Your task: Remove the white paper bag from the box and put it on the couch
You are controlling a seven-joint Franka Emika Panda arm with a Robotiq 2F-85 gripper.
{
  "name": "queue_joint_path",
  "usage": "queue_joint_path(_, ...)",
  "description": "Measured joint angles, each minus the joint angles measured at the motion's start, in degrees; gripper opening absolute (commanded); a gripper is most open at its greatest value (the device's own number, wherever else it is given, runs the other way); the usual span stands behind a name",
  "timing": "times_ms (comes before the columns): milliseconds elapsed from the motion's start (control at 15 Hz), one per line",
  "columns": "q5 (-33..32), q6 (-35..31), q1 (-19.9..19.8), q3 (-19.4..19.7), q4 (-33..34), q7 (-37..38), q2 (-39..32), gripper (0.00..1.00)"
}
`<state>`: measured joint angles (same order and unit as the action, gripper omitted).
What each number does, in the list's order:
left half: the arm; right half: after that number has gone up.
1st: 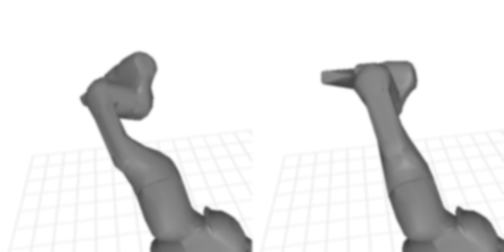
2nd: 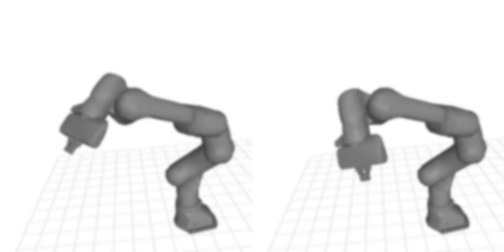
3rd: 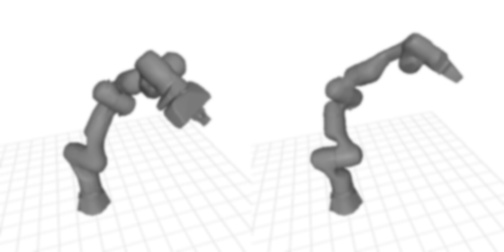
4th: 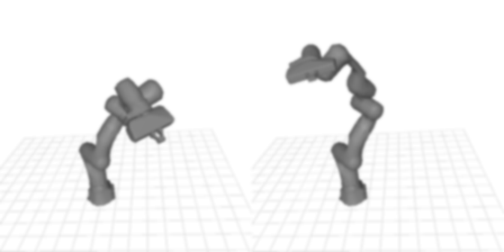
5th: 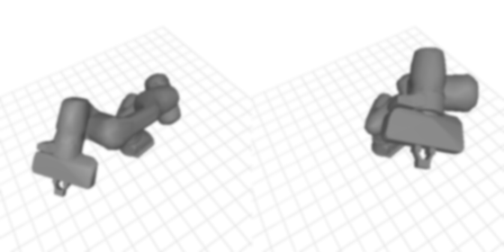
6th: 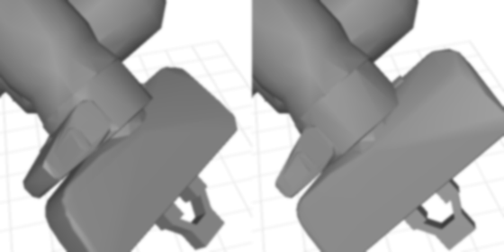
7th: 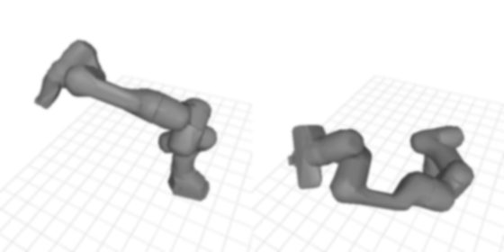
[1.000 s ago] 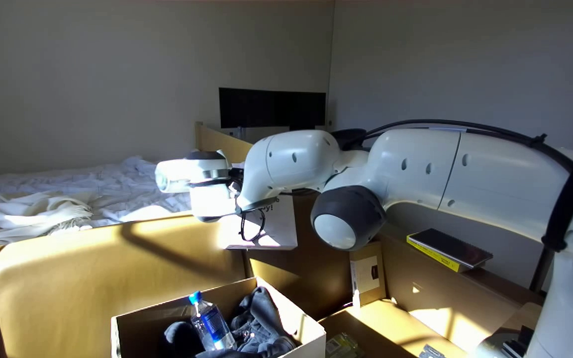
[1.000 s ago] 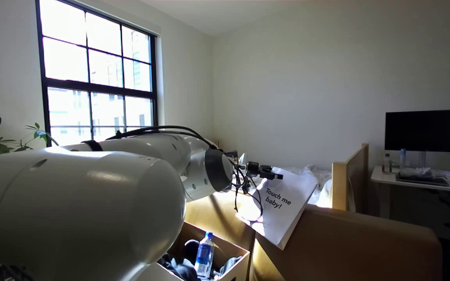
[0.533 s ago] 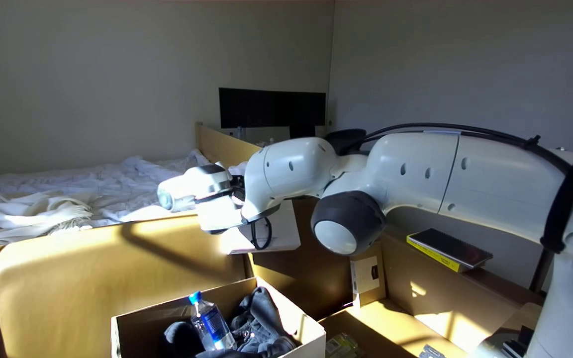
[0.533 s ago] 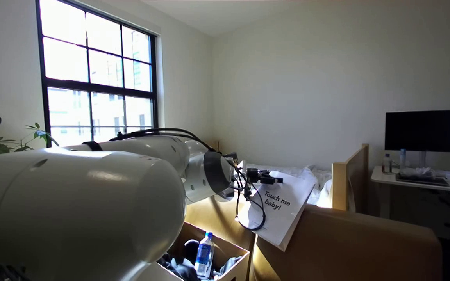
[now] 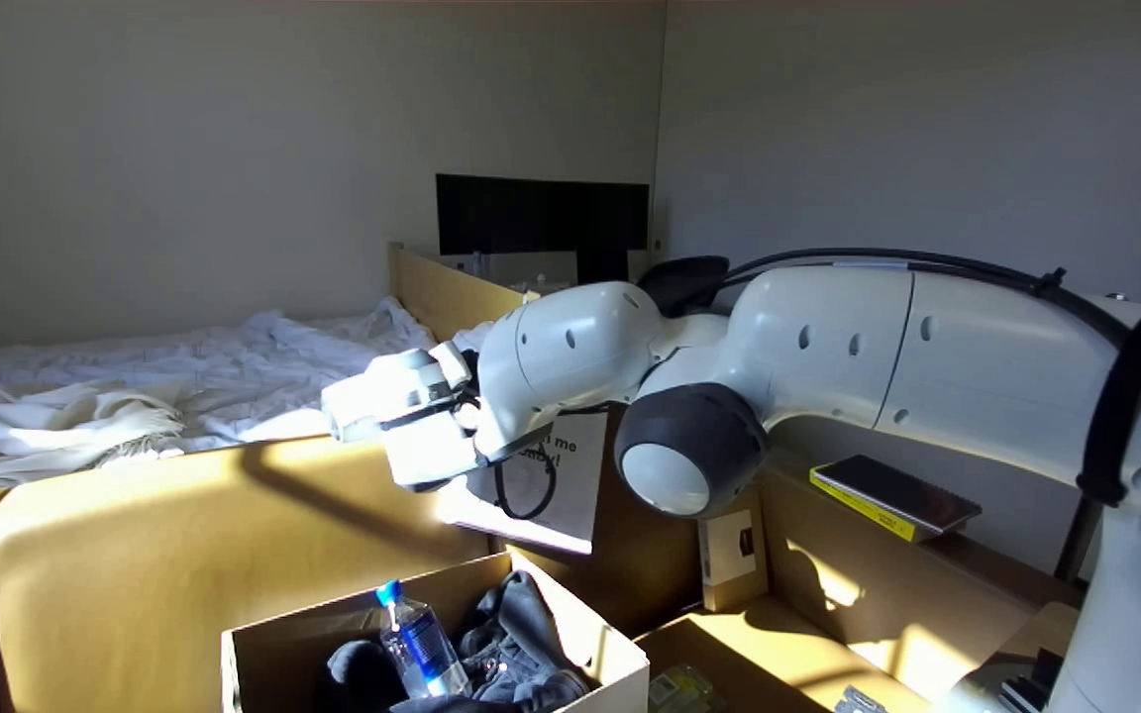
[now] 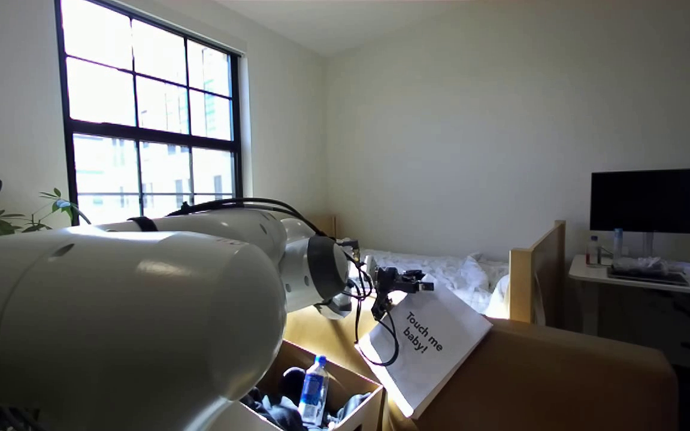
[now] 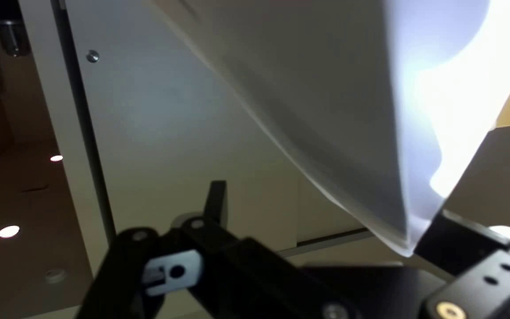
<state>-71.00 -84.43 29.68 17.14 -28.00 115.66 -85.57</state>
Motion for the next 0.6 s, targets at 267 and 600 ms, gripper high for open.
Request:
queue_joint_path(267,0.14,12.53,-0.06,-0.2,-1.87,-0.7,0.06,1.0)
queue_joint_path(600,1.46,24.61,-1.52,-0.17,-7.67,-0.75,1.03,1.0)
